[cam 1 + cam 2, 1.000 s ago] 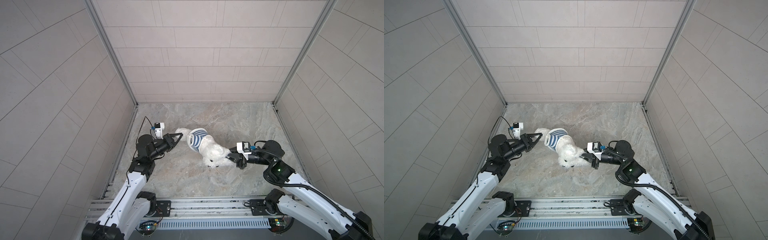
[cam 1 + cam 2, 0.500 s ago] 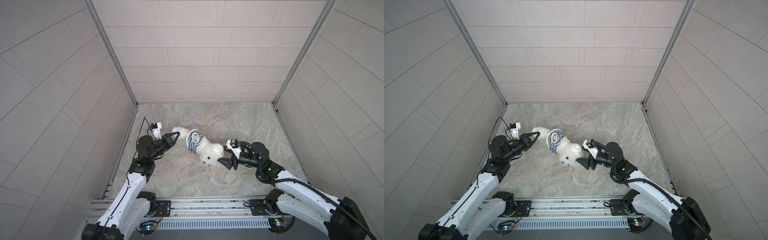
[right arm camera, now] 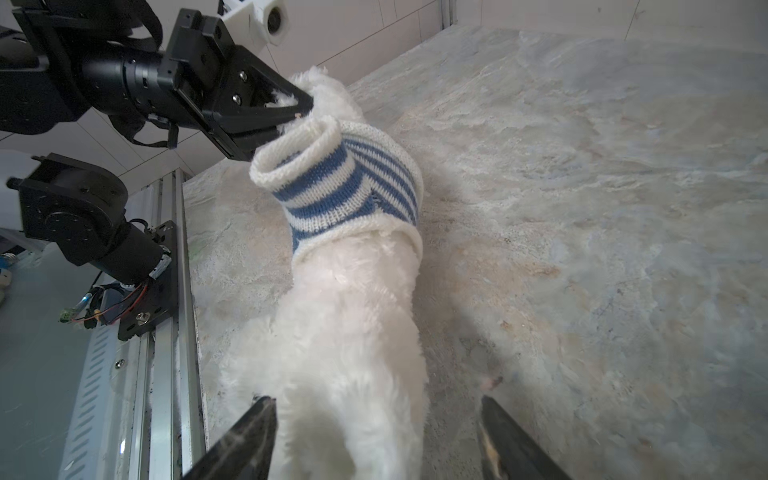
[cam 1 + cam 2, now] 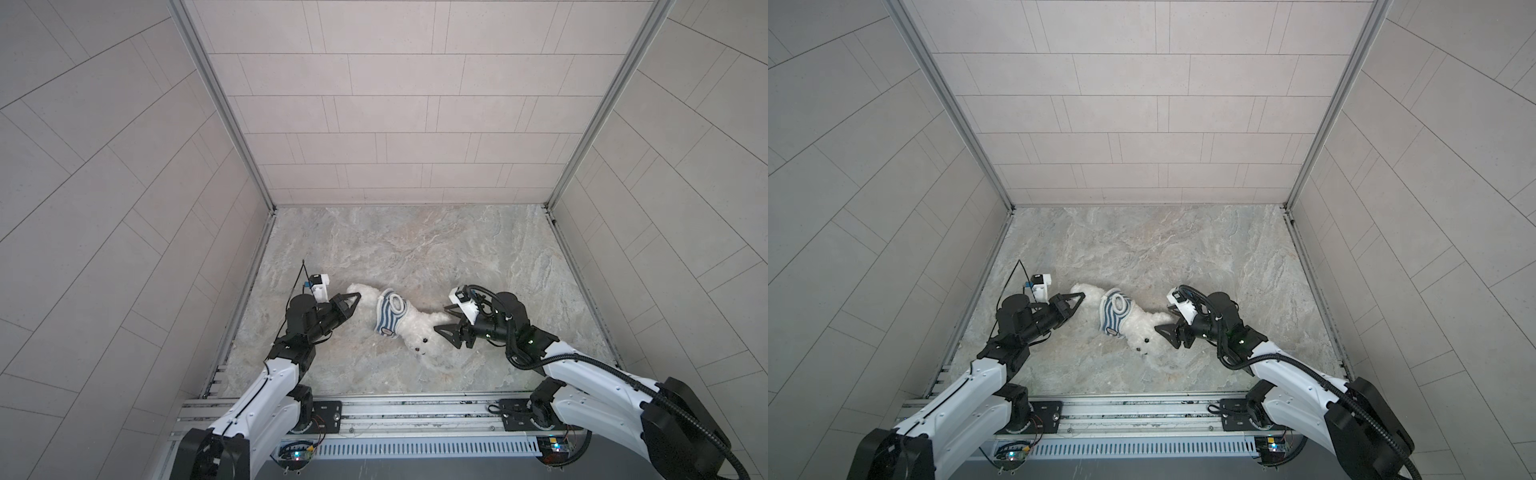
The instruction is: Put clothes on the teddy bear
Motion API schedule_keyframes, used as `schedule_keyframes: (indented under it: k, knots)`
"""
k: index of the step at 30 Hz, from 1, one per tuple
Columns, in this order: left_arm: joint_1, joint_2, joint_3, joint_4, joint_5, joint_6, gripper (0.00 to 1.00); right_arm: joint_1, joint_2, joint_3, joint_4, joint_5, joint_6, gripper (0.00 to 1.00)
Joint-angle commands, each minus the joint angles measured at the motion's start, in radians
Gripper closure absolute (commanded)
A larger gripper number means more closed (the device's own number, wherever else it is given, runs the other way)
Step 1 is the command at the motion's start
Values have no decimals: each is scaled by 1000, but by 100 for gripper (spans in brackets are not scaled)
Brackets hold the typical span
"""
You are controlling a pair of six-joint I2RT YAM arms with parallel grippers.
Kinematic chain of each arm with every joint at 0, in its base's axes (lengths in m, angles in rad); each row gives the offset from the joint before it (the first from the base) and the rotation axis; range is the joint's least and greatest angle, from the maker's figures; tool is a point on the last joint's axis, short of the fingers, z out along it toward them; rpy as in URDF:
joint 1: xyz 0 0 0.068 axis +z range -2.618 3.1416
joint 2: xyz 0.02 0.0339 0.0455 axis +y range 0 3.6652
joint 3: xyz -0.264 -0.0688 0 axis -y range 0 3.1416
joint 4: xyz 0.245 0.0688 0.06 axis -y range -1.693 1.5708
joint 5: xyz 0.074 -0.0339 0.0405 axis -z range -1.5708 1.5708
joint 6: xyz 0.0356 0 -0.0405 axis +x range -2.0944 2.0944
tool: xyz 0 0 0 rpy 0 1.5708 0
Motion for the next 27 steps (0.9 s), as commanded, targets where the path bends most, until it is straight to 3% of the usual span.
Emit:
schedule_keyframes:
  k: [1, 10, 19, 27]
  knots:
    - [-3, -20, -13, 68, 1, 42, 100, -3, 17, 33, 16, -23, 27, 23]
    - [-26, -89, -30, 11, 4, 65, 100, 30, 106, 61, 53, -91, 90, 19]
    - [-65, -153, -41, -38, -20, 83, 100, 95, 218, 148, -49, -77, 84, 29]
    - [-67, -203, -43, -94, -30, 98, 100, 175, 243, 182, -144, -40, 64, 30]
